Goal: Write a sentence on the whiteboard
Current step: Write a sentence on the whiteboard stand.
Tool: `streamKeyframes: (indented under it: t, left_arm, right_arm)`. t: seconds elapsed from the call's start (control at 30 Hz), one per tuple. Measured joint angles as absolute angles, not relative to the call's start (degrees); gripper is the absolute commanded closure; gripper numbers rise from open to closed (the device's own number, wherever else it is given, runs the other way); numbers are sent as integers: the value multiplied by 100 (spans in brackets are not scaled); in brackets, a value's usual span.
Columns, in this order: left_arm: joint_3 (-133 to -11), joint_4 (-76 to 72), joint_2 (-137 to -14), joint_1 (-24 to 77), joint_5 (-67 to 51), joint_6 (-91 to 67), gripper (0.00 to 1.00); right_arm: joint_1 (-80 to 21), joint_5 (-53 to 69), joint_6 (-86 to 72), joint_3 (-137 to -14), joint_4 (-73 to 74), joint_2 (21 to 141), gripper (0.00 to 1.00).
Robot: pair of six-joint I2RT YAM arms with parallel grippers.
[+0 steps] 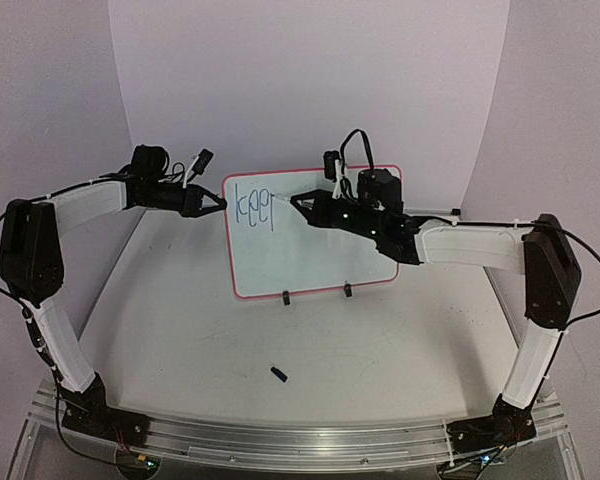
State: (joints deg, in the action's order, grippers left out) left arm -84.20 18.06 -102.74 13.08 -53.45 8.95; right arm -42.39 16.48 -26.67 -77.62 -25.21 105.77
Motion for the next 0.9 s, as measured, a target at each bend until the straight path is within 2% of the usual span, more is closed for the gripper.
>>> streamKeyframes:
  t: [0.9]
  left_arm:
    - [-8420, 1811, -10269, 1324, -5336, 897, 100]
  right_arm:
    - [-4244, 1129, -2600, -8293, -2457, 11096, 100]
